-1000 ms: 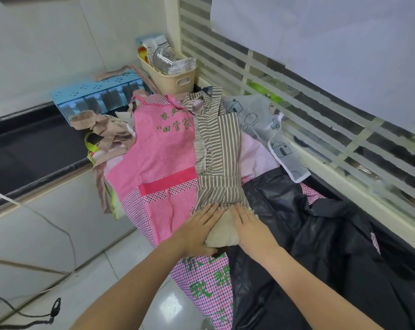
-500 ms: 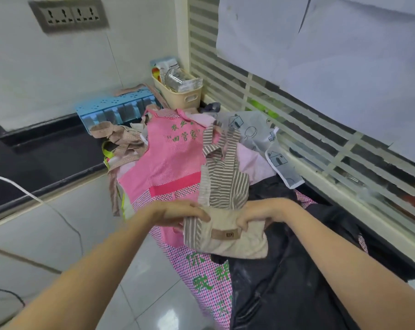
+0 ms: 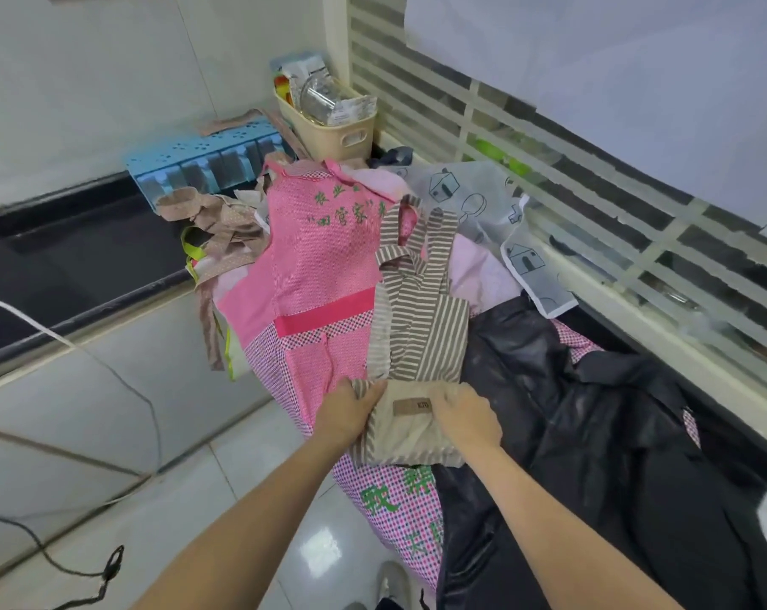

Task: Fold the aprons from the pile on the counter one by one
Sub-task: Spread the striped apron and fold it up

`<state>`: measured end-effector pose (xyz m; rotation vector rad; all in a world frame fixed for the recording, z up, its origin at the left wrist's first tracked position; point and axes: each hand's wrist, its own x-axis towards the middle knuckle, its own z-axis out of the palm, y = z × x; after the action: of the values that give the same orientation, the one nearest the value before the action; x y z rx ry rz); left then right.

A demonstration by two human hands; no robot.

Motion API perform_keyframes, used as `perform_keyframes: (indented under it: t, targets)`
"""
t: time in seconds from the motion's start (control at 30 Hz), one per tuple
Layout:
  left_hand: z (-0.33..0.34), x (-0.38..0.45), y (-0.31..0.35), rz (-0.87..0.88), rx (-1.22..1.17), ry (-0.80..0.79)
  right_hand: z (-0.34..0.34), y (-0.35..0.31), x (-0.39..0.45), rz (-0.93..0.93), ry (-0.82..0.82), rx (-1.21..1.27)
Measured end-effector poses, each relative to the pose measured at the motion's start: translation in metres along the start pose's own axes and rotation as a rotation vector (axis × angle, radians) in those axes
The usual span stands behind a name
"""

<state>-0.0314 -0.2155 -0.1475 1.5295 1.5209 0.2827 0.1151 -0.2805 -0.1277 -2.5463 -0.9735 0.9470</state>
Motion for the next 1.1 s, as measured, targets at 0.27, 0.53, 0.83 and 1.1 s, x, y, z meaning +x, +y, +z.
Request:
perform_keyframes:
  t: [0.27,0.53,0.83,1.1]
  targets:
    - [0.001,-0.014,0.002,0.726,0.959,-0.203,0.000,-0.003,0.005,0.005,0.021,-0.082]
    - [-0.016,0.014,0.031,0.469,0.342,-0.149,-0.034,-0.041,0.045,-0.647,0.197,-0.152]
    - [-0.029,0.057,0.043,-0.054,-0.056,-0.256,-0.020,-0.075,0.089,-0.940,-0.184,-0.753]
    - [-0.032,0.067,0.043,-0.112,0.010,-0.512,-0.023,-0.086,0.091,-1.108,-0.180,-0.979]
